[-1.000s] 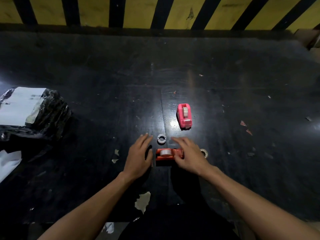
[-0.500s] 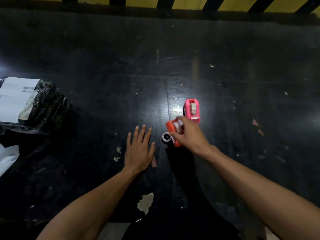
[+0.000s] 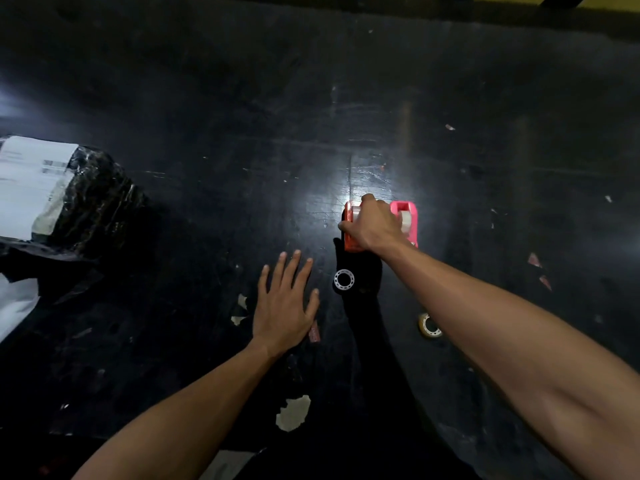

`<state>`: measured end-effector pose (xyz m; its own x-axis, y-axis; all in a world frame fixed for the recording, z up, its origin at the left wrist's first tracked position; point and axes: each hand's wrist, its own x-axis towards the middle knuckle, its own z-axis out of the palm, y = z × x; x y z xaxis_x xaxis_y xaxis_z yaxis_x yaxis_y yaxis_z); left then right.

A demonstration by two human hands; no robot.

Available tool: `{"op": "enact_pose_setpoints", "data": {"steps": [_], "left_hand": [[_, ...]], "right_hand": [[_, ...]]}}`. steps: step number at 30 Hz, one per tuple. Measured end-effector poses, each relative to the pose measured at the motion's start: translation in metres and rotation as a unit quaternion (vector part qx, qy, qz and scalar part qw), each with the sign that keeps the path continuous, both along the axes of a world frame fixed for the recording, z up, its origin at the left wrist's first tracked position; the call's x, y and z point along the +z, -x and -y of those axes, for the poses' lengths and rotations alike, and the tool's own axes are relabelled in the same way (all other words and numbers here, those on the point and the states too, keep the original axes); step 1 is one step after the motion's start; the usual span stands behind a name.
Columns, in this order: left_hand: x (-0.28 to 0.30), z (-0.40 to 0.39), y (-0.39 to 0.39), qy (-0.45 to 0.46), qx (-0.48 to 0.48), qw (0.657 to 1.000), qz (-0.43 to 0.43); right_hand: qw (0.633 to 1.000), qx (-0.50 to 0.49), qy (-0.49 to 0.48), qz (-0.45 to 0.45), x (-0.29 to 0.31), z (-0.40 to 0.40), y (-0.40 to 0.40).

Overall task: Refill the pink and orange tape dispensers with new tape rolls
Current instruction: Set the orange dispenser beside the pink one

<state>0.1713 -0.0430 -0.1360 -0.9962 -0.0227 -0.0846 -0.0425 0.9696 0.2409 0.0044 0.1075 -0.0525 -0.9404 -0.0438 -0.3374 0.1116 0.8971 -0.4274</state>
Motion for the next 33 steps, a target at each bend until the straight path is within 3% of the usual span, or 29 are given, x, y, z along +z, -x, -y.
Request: {"op": "enact_pose_setpoints", "data": {"steps": [7, 12, 19, 25, 29, 33], "left_hand": [[0.003, -0.001, 0.001, -0.005, 0.002, 1.000, -0.005], [0.008, 0.001, -0.001, -0.036, 0.002, 0.999, -0.026], [0.019, -0.010, 0.003, -0.133, -0.031, 0.989, -0.050], [0.028, -0.038, 0.019, -0.143, -0.070, 0.987, -0.006], [0.028, -0.038, 0.024, -0.153, -0.062, 0.986, -0.018], [0.029, -0.017, 0.029, -0.171, -0.008, 0.985, -0.032]], "right_hand": [[0.999, -0.017, 0.041, 0.011, 0.012, -0.004, -0.008], [0.989, -0.031, 0.125, -0.066, 0.019, -0.029, -0.042], [0.991, -0.074, 0.085, -0.073, 0.013, -0.101, -0.106], [0.986, 0.012, -0.113, 0.123, 0.000, -0.135, -0.144], [0.989, 0.035, -0.101, 0.106, -0.007, -0.120, -0.146], [0.989, 0.136, -0.016, 0.055, -0.008, -0.084, -0.136]]}}
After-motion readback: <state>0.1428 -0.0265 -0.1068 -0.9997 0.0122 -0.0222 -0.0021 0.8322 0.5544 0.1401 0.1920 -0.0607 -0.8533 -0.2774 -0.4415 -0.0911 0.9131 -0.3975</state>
